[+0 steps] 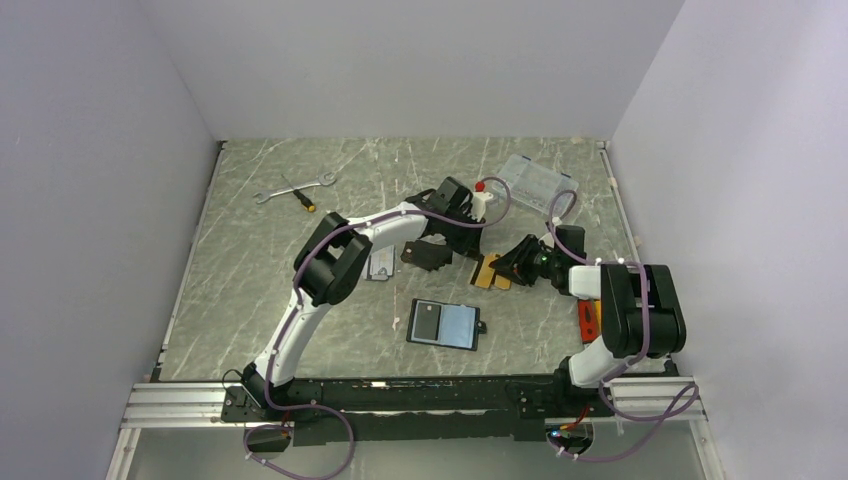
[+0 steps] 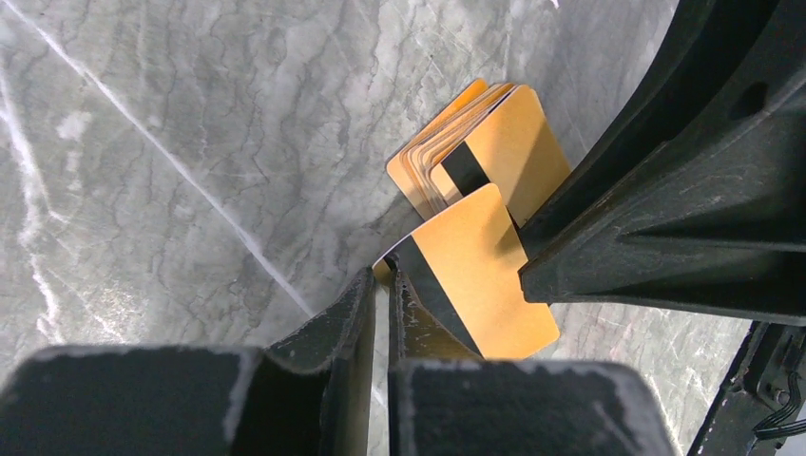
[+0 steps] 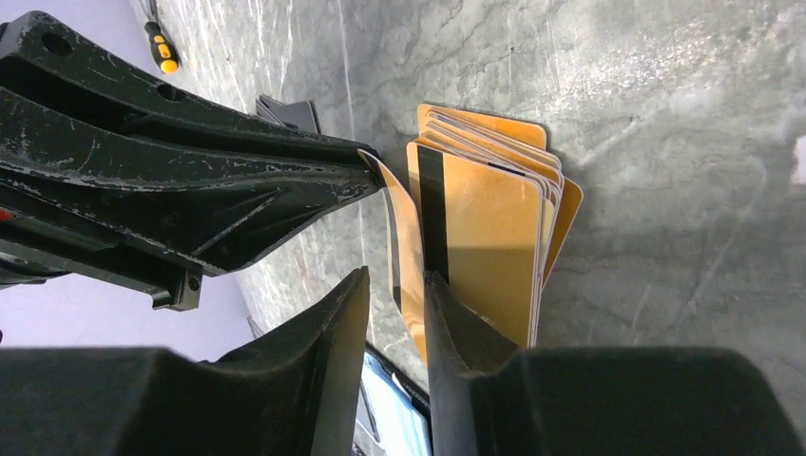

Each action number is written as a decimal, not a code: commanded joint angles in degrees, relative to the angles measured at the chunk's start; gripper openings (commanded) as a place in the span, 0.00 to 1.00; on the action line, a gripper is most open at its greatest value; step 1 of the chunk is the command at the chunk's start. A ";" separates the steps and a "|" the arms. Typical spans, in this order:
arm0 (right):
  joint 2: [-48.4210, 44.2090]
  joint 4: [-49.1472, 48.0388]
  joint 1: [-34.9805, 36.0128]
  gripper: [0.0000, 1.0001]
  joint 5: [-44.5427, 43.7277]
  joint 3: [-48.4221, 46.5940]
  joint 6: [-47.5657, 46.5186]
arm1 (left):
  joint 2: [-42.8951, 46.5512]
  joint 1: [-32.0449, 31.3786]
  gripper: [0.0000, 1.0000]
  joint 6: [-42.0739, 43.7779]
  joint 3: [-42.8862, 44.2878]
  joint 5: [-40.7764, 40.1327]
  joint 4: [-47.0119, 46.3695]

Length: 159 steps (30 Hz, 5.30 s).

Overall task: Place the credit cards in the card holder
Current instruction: Pick up the credit card from the center of the board.

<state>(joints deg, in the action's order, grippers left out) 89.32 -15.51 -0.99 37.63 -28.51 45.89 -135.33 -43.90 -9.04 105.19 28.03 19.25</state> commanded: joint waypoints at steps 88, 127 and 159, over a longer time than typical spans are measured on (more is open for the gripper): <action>-37.89 8.72 4.70 0.00 9.44 -6.39 7.65 | 28.09 8.60 0.84 -56.71 -43.21 39.42 -75.66; -32.55 -4.61 11.45 0.06 14.81 -6.32 13.85 | 24.84 8.66 0.00 -68.52 -40.61 40.32 -89.46; -42.46 42.38 12.59 0.00 0.32 1.98 -10.74 | 42.33 6.71 0.79 36.13 -42.04 6.94 17.64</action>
<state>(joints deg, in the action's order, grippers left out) 50.30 26.57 10.59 39.07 -29.76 34.65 -94.87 -33.82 18.26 65.87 42.57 35.42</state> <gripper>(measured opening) 0.010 0.810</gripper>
